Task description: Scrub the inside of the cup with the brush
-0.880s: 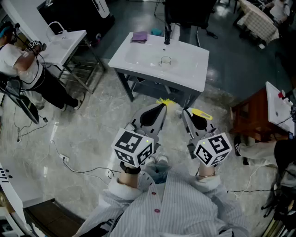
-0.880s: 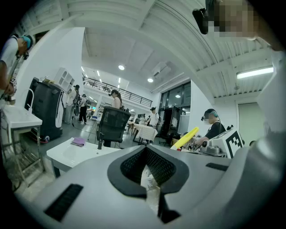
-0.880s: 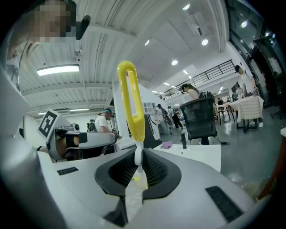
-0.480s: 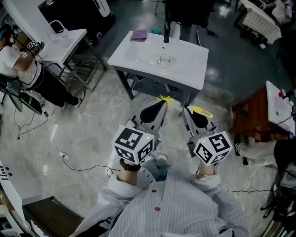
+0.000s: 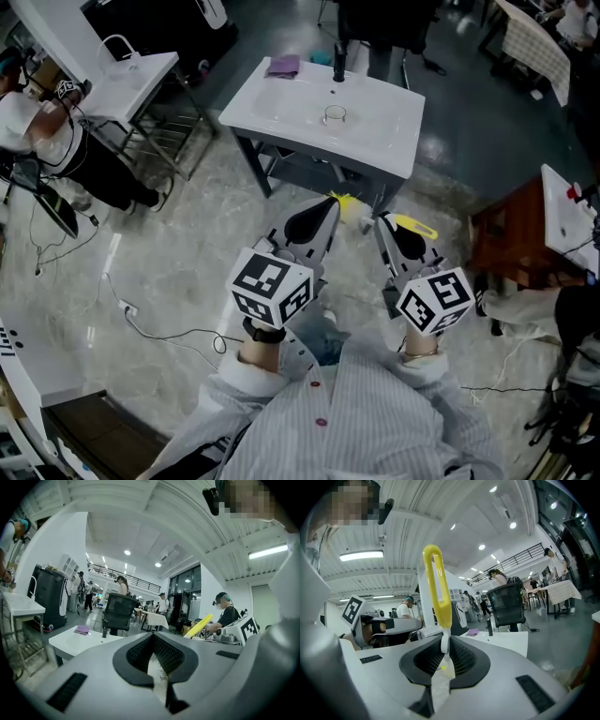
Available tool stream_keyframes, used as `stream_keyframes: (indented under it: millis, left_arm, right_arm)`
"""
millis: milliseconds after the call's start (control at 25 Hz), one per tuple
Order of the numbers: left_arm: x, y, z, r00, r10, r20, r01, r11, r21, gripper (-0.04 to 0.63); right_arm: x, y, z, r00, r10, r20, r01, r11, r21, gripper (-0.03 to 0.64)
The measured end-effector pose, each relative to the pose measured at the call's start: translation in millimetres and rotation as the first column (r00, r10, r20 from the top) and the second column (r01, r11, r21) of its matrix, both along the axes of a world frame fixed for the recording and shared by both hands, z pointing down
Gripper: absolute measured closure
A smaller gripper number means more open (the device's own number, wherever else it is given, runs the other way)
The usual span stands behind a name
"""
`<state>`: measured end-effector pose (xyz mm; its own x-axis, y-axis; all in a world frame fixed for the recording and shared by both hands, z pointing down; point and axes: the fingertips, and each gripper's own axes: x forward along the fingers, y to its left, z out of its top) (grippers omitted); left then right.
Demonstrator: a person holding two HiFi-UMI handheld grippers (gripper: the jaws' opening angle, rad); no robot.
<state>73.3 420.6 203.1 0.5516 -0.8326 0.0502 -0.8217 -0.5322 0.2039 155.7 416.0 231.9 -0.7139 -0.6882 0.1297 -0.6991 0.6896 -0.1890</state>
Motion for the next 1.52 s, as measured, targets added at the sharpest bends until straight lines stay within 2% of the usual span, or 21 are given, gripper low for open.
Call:
stream_keyframes:
  millis: [360,1040,1520]
  left_arm:
    - [-21,-51,4,1.000,0.002,0.011,-0.002,1.000,0.002,0.586]
    - [-99,-231,6,0.995,0.091,0.032,-0.091,0.996,-0.017,0.586]
    - [-124,-291,33,0.982,0.184,0.043,-0.181,0.981,-0.064,0.586]
  right_arm:
    - [-17,-52,8,1.000,0.011,0.010,-0.011,1.000,-0.013,0.560]
    - [-77,-225,10,0.989,0.148,0.008,-0.148,0.988,-0.033,0.560]
    - [-96,-280,27,0.967,0.253,-0.008,-0.253,0.965,-0.063,0.560]
